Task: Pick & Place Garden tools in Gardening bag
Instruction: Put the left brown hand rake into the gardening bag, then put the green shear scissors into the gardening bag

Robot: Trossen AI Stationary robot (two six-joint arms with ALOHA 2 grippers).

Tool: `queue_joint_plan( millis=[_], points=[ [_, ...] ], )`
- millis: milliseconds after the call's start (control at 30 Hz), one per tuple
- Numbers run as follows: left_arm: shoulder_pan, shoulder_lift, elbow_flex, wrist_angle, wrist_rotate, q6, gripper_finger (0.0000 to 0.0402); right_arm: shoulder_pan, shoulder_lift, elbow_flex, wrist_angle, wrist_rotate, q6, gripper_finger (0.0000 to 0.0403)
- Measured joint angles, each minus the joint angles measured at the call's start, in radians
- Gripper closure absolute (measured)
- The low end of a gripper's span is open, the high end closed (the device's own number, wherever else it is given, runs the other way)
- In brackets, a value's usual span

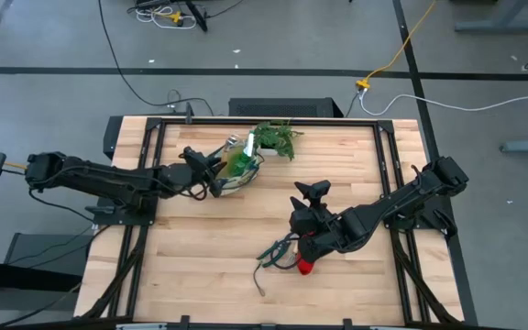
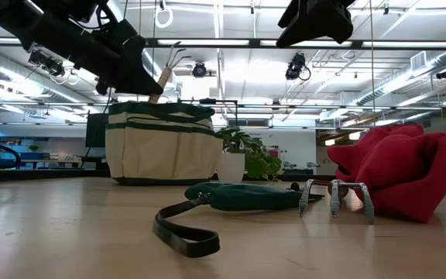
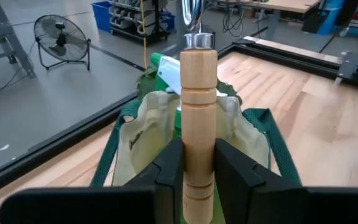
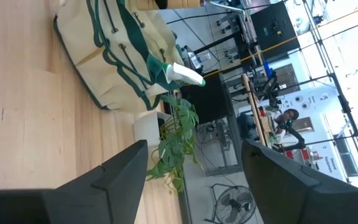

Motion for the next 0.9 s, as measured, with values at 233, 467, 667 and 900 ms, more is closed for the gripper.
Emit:
queue_joint_plan(
  millis=[233,467,667,900],
  points=[
    [0.0,0.0,0.0,-0.006,0.036,-0.021,0.0325,0.0,0.0,0.0,0.0,0.0,0.001,0.0142],
    [0.0,0.0,0.001,-0.051,0.045,-0.022,0.0322,0.0,0.0,0.0,0.0,0.0,0.008,0.0142],
    [0.0,0.0,0.001,-0.098,0.074,-0.054,0.0299,0.0,0.0,0.0,0.0,0.0,0.008,0.0142],
    [0.0,0.0,0.001,-0.118,0.073,-0.054,0.0286,0.0,0.0,0.0,0.0,0.0,0.008,0.0142]
  ],
)
